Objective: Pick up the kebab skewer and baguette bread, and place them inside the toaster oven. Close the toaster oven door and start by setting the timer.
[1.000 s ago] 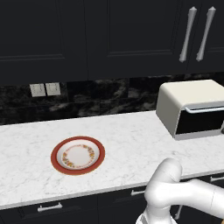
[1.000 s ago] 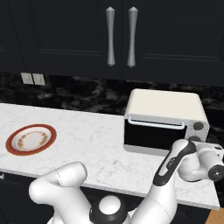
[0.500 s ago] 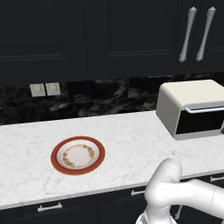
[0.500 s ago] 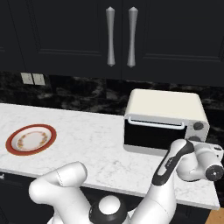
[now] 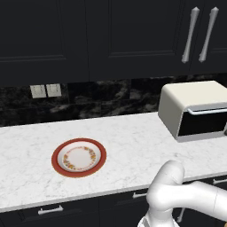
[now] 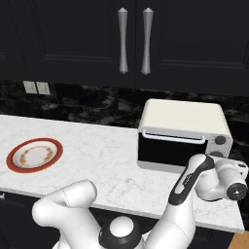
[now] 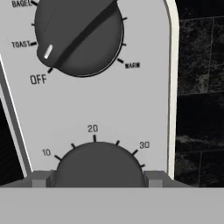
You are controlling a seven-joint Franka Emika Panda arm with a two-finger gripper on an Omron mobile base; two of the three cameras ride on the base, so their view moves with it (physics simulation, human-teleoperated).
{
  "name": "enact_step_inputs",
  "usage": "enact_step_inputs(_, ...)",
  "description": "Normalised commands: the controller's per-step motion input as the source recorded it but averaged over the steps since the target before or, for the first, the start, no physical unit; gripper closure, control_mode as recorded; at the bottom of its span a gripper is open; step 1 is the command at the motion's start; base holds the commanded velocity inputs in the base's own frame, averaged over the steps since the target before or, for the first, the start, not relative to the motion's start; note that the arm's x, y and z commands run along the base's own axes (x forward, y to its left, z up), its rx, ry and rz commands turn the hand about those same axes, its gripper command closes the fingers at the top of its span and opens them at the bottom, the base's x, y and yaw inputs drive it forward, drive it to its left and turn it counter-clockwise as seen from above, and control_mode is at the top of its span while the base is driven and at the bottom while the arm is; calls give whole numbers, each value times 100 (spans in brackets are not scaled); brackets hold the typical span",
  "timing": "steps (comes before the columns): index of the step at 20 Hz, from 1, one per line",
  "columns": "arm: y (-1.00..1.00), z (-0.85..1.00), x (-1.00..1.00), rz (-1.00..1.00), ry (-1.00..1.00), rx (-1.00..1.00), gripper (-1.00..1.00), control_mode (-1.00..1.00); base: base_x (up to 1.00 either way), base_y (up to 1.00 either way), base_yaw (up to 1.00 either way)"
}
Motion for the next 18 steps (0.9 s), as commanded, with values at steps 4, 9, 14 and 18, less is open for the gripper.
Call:
enact_step_inputs(4, 0, -42, 0, -11, 0, 22, 100, -100, 0, 0, 0)
enact_step_inputs(9, 0, -38, 0, -11, 0, 20, 100, -100, 0, 0, 0)
enact_step_inputs(14, 0, -19, -1, -8, 0, 13, 100, -100, 0, 0, 0)
enact_step_inputs(18, 0, 0, 0, -3, 0, 2, 100, -100, 0, 0, 0)
